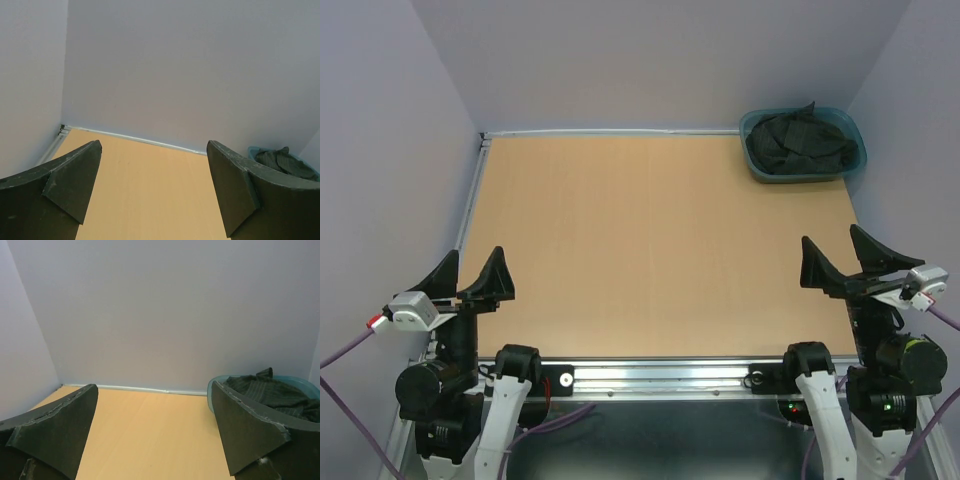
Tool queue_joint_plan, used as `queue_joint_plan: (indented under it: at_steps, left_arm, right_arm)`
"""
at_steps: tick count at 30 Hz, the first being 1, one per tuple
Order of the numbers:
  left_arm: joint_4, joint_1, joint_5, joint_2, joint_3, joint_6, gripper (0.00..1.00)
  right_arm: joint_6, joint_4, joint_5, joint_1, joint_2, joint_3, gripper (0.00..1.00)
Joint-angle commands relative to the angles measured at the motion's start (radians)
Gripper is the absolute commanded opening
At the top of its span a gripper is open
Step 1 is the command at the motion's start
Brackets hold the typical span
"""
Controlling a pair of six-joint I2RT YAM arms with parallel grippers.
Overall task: Fold and stack the long sleeve shirts
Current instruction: Grab the shirt from the pile
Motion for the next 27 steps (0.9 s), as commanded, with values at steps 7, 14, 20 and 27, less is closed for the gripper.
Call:
queue_joint_plan:
  at_steps: [7,14,20,27]
  left_arm:
    - [0.023,0.001,-0.001,-0.152,-0.029,-0.059,0.99]
    - [0.028,0.001,0.005,0.072,-0.036,-0.172,0.99]
    - [0.063,0.001,0.083,0.343,-0.036,-0.240,0.99]
    - [-0.003,0.001,0.134,0.647,0.028,-0.240,0.99]
  right_arm:
    - [-0.041,-0.009,-0.150,-0.004,0.024,-0.011,1.00]
    - [0.037,-0.013,-0.089,-0.003,0.256,0.015,1.00]
    - [0.186,-0.054,0.091,-0.003,0.676,0.201,1.00]
    - [0.234,-0.315,0.190,-0.004,1.203,0.588,1.00]
